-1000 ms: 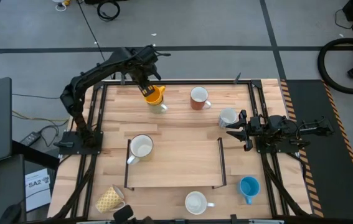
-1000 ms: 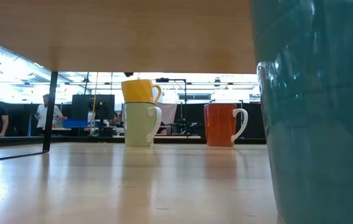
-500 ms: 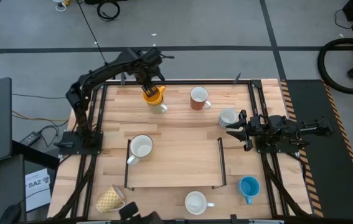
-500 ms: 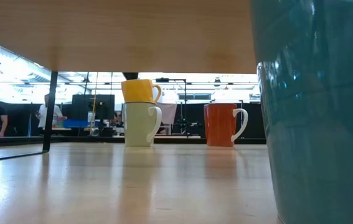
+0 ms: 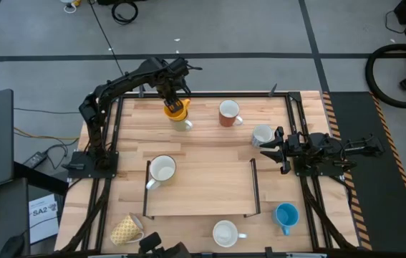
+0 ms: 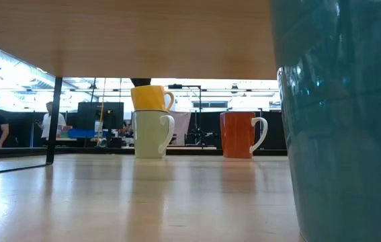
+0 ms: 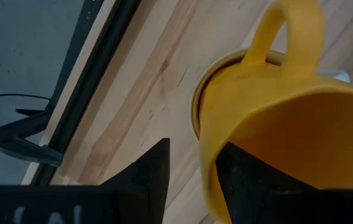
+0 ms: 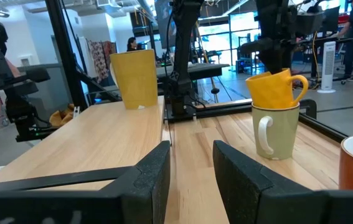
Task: Place coffee mugs
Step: Put the yellow mug on the shelf
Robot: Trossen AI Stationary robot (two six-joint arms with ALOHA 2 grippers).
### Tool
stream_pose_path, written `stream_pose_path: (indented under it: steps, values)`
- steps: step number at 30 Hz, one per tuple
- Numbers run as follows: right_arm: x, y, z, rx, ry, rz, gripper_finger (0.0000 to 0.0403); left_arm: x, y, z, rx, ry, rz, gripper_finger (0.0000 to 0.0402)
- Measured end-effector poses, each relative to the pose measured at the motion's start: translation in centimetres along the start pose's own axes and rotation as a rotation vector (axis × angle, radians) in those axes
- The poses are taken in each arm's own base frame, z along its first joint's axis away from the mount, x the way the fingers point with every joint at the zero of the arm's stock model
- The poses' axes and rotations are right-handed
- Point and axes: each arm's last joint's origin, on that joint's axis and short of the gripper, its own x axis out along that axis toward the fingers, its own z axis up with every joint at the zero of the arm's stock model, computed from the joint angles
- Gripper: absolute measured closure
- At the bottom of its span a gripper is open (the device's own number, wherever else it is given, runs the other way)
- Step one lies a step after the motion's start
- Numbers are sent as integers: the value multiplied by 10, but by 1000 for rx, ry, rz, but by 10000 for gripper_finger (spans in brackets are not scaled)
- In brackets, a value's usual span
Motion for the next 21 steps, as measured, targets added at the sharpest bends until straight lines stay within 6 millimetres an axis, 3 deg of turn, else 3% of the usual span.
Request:
stream_pose_path:
  steps: [10, 16, 21]
  values:
    - [0, 0, 0, 0, 0, 0, 275, -2, 0, 0, -4, -7, -14, 375]
    - [0, 0, 0, 0, 0, 0, 275, -10, 0, -3, -5, -26, -6, 380]
    - [0, 0, 0, 0, 0, 0, 275, -27, 1, -12, -7, -57, -6, 380]
